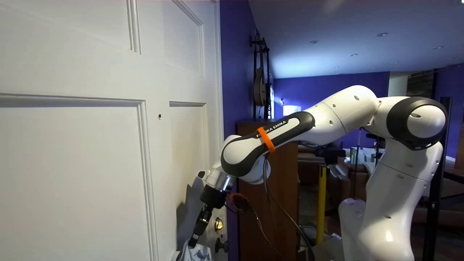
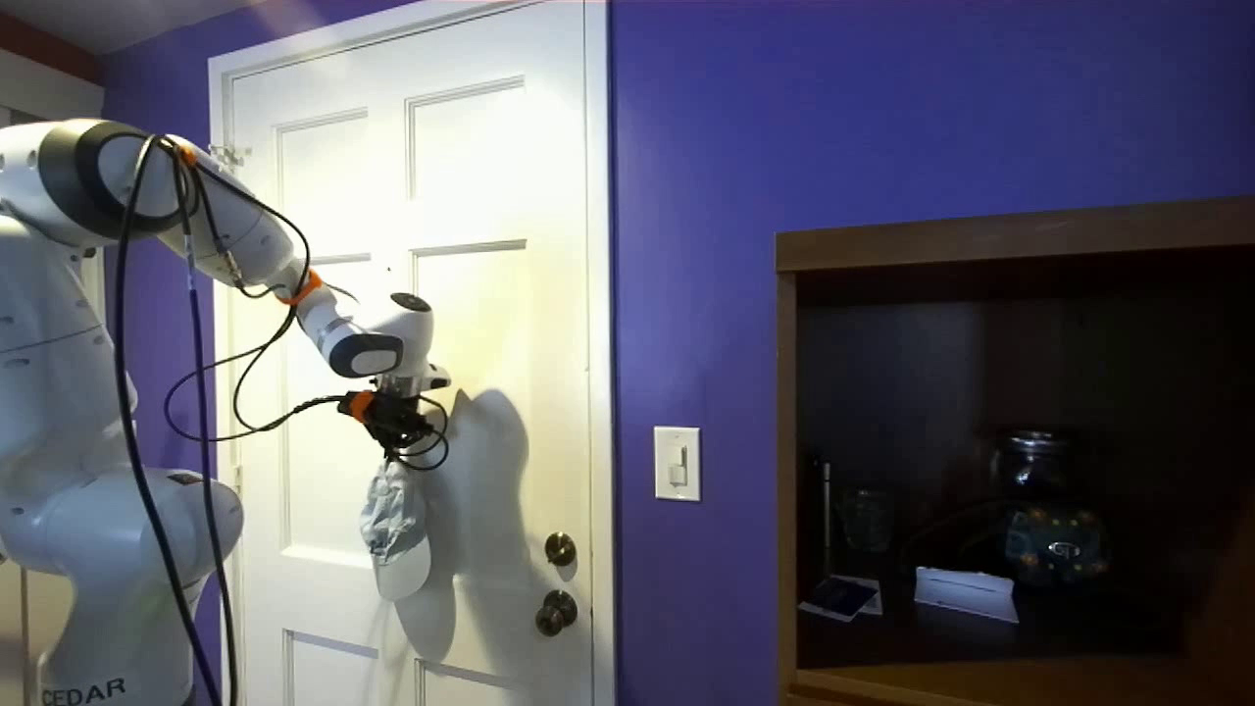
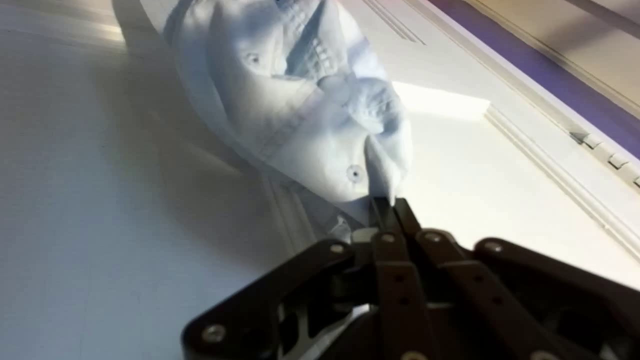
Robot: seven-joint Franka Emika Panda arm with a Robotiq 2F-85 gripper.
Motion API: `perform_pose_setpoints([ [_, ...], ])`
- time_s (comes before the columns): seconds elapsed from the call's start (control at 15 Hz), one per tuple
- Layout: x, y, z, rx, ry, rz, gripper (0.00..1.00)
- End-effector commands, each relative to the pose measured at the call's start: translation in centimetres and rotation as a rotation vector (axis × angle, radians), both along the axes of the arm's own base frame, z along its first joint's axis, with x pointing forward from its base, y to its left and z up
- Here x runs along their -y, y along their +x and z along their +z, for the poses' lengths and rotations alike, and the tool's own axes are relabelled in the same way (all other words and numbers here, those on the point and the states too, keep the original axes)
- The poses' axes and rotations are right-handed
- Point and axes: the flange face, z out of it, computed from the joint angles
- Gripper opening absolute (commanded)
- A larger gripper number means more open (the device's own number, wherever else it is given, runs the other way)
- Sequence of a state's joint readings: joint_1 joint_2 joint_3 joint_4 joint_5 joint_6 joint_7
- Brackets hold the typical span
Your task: Shift the hat to the top of the brown object
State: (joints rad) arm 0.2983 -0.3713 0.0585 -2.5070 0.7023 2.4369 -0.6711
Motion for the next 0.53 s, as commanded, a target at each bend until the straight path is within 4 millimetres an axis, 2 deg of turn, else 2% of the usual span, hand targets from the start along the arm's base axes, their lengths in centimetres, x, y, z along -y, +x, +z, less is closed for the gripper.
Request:
perform_pose_setpoints([
  [0.0,0.3,-0.8,2.3,0.006,-0.003,-0.035,0.01],
  [0.47,2.0,-2.5,5.7,0.045,-0.051,-0.153,0.01],
])
